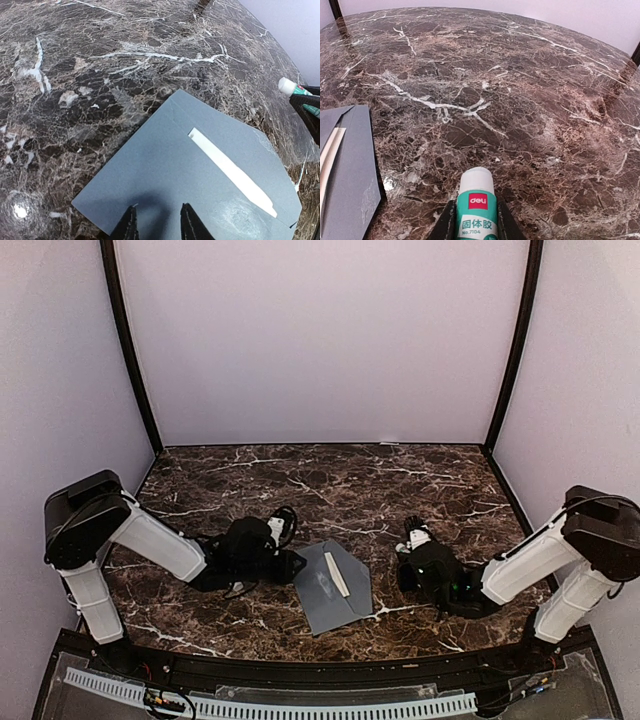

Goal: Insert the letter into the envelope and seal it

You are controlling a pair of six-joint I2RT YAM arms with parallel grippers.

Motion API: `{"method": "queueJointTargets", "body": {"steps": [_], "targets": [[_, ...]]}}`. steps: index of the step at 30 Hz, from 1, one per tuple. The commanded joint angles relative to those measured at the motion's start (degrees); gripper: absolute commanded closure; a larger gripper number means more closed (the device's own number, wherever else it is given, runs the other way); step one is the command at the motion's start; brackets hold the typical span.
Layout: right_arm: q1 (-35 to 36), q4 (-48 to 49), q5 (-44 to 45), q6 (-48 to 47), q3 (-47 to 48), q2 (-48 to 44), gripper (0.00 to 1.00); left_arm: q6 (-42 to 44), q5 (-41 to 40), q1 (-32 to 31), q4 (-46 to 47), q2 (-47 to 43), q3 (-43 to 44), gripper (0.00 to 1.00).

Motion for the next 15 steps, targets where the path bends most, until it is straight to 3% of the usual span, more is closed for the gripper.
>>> {"method": "queueJointTargets", "body": {"steps": [1, 10, 15], "targets": [[-0.6, 14.6, -2.6, -0.5, -2.7, 4.4, 0.96, 1.3, 0.8, 0.3, -1.8, -3.6, -1.0, 0.68], [-0.6, 21.5, -5.3, 0.9, -5.9, 9.7, 0.64, 1.0, 0.2, 0.2, -11.8, -6.6, 0.3, 0.66], [-0.5, 20.3, -6.4, 2.5, -7.2, 7.8, 0.57, 0.2, -0.3, 0.1, -16.0, -9.2, -0.2, 0.66]]}}
